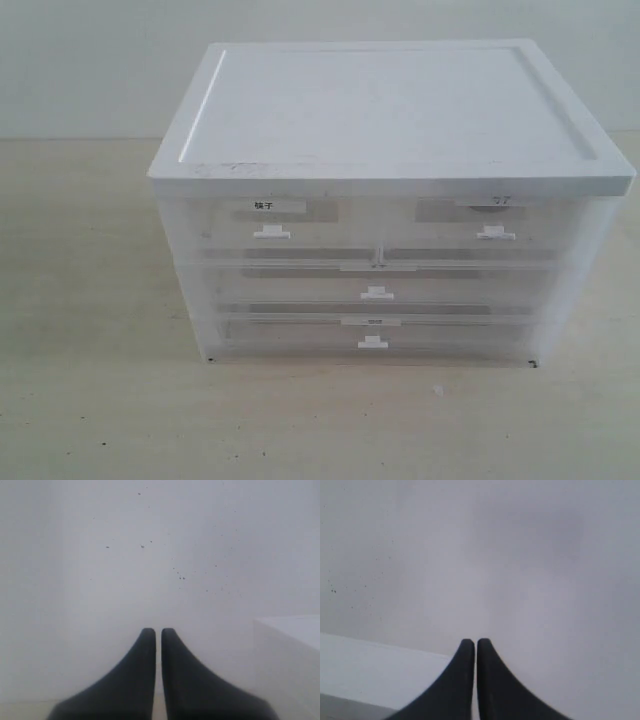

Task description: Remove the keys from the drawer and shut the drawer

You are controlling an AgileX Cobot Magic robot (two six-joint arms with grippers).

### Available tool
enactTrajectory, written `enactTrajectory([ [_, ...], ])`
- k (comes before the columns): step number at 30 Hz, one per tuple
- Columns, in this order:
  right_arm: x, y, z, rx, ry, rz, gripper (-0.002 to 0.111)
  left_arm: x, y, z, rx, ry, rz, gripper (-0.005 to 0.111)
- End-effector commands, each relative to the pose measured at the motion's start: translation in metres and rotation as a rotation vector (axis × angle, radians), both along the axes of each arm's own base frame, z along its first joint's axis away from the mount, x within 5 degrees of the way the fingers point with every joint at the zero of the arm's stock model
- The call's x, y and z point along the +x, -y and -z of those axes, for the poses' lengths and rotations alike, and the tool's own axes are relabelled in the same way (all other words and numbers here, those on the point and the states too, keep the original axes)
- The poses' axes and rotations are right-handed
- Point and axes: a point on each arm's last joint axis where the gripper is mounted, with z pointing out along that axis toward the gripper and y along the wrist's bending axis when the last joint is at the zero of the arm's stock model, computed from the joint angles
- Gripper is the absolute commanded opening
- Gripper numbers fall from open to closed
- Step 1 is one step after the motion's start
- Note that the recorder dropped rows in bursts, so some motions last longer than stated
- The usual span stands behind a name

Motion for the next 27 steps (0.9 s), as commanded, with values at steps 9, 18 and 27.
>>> enactTrajectory([
  [9,-0.002,0.000,-0.004,0.249,0.002,-0.128,0.000,-0.003,0.000,-0.009,-0.093,0.116,0.036,0.005],
  [18,-0.003,0.000,-0.005,0.326,0.000,-0.172,0.000,-0.010,0.001,-0.023,-0.506,0.284,0.245,0.005],
  [27,-0.008,0.000,-0.021,0.313,0.054,-0.176,0.000,-0.016,0.040,-0.061,-0.133,0.215,0.563,0.005],
])
